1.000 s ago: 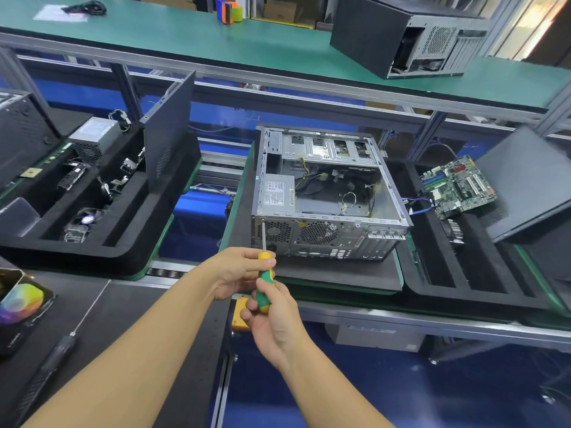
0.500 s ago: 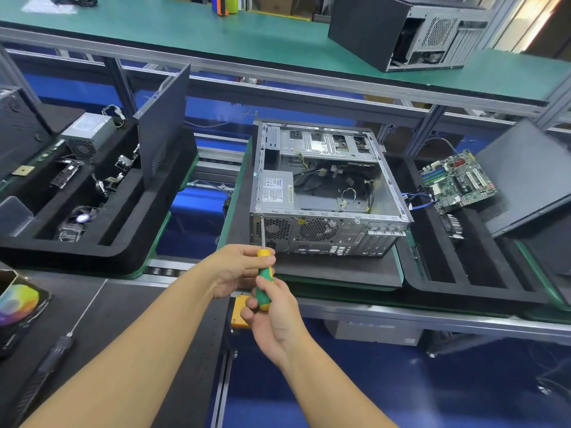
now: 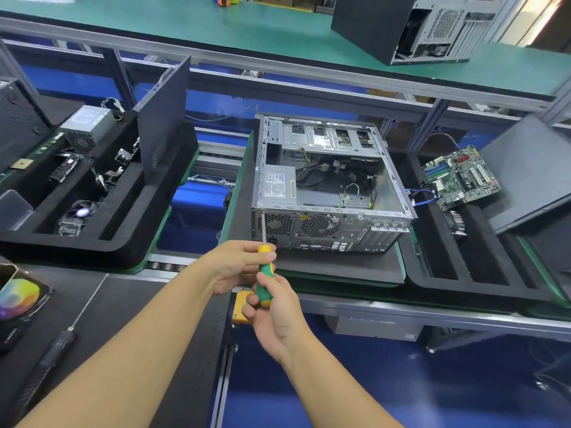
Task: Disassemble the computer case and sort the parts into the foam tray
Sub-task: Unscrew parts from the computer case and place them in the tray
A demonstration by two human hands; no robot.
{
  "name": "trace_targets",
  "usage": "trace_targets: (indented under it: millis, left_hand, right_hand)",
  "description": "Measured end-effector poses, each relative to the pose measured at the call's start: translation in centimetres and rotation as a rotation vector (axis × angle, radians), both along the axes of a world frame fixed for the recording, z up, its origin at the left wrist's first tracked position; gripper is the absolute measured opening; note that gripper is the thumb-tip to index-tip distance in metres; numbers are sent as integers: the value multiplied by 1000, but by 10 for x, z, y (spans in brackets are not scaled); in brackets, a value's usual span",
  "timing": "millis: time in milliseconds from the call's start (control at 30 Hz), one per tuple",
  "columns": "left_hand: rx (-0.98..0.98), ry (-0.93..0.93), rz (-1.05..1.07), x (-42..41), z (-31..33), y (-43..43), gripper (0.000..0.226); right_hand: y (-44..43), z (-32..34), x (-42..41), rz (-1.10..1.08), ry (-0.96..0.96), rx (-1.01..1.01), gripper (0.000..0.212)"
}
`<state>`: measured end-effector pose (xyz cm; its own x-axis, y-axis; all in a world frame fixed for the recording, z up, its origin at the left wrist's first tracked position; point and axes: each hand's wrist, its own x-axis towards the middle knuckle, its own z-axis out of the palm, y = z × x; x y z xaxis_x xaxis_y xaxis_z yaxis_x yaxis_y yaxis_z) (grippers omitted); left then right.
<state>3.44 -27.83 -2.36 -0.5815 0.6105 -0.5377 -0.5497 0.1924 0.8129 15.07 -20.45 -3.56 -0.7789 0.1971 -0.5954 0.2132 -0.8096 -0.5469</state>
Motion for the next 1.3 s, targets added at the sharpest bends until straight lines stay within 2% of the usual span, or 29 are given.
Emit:
trace_targets:
  millis: [633, 833, 933, 1000, 1067, 1133, 1200, 1267, 1300]
  left_hand:
    - [-7, 10, -19, -3, -6, -2, 28]
    - [18, -16, -36, -6, -6, -4, 29]
    - [31, 9, -7, -4, -5, -1, 30]
    - [46, 24, 62, 0, -7, 0, 39]
    - [24, 24, 92, 2, -7, 1, 50]
    - [-82, 59, 40, 2, -4, 3, 47]
    - [-163, 88, 17, 1, 0, 4, 42]
    - [-167, 85, 27, -2, 1, 2, 47]
    - [-149, 69, 28, -3, 2, -1, 50]
  right_hand:
    - [-1, -2, -2, 4, -5, 12, 21]
    - [-2, -2, -3, 1, -32, 101, 29]
    - [-3, 0, -6, -39, -23, 24, 28]
    - [-5, 2, -7, -72, 34, -88, 22]
    - [-7, 3, -10, -88, 60, -115, 19]
    - [-10, 2, -12, -72, 14, 9, 21]
    - [-12, 0, -11, -9, -56, 230, 23]
    - [-12, -1, -9, 60, -109, 404, 25]
    - [-12, 0, -9, 65, -111, 418, 26]
